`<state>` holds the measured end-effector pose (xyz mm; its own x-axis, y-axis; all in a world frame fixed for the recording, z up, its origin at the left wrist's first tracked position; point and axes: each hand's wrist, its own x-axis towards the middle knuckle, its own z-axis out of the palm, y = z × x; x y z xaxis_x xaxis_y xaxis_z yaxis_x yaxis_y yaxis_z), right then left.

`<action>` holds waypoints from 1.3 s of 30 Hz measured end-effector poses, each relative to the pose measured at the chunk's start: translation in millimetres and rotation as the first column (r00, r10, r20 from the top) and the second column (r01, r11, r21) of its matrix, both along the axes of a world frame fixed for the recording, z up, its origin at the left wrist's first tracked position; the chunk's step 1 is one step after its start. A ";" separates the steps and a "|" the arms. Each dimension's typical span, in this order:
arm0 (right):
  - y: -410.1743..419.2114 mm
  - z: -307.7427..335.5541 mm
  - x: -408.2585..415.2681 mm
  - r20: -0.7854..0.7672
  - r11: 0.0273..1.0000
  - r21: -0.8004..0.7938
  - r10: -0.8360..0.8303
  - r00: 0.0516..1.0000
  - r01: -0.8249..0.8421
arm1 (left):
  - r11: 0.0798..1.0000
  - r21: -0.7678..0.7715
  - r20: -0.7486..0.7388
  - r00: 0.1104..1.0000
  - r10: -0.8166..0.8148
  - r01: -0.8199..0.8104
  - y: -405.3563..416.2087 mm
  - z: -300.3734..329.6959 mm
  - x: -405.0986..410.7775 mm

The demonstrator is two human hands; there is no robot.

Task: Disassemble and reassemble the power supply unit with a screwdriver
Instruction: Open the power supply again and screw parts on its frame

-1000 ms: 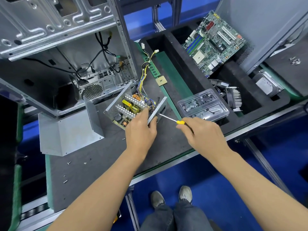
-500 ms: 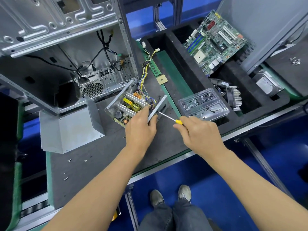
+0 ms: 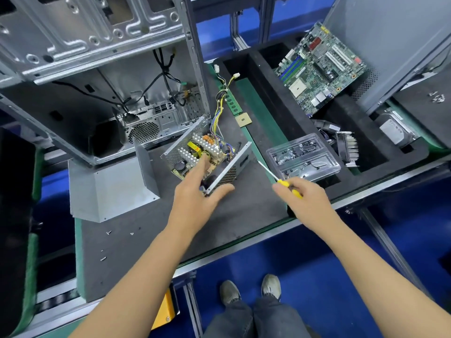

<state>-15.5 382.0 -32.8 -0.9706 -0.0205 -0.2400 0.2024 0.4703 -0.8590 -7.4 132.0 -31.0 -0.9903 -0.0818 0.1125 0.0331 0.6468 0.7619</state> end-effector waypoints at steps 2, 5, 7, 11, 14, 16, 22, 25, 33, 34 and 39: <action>-1.1 -6.4 7.4 0.008 0.994 -0.049 -0.096 0.995 0.097 | 0.992 -0.021 -0.126 0.985 0.117 -0.121 -26.2 -10.3 27.5; -24.9 -14.0 11.2 0.003 0.988 -0.091 -0.123 0.992 0.123 | 0.951 -0.189 -0.121 0.967 0.223 -0.243 -60.0 -29.1 55.2; -47.3 -14.6 11.6 -0.033 0.989 -0.094 -0.117 0.993 0.114 | 0.942 -0.270 -0.043 0.980 0.196 -0.200 -68.7 -39.3 57.1; -77.5 -19.0 14.6 -0.016 0.985 -0.134 -0.116 0.993 0.112 | 0.938 -0.330 -0.002 0.993 0.116 -0.110 -63.9 -45.2 40.3; -85.2 -20.8 21.1 0.024 0.972 -0.181 -0.147 0.989 0.149 | 0.942 -0.328 0.014 0.997 0.073 -0.064 -61.3 -44.5 30.1; -85.7 -19.9 24.8 0.032 0.966 -0.188 -0.172 0.985 0.175 | 0.944 -0.329 0.030 0.999 0.044 -0.032 -63.8 -43.4 27.3; -89.1 -14.3 41.8 0.009 0.966 -0.246 -0.077 0.997 0.077 | 0.985 -0.168 -0.107 0.993 -0.055 0.037 -47.3 -16.6 43.2; -102.0 -13.3 50.1 0.069 0.938 -0.344 0.069 0.995 -0.041 | 0.974 -0.145 -0.157 0.968 -0.197 0.174 -23.9 -5.3 51.8; -105.9 -8.9 51.7 0.084 0.837 -0.532 -0.102 0.991 0.131 | 0.964 -0.177 -0.208 0.950 -0.233 0.198 -16.3 -4.9 50.5; -106.5 -8.8 50.3 0.092 0.828 -0.544 -0.106 0.990 0.139 | 0.963 -0.184 -0.206 0.951 -0.231 0.195 -16.6 -6.5 50.1; -115.0 -6.2 43.6 0.085 0.824 -0.546 -0.123 0.989 0.150 | 0.993 -0.111 -0.204 0.976 -0.069 0.047 -15.6 -13.4 51.0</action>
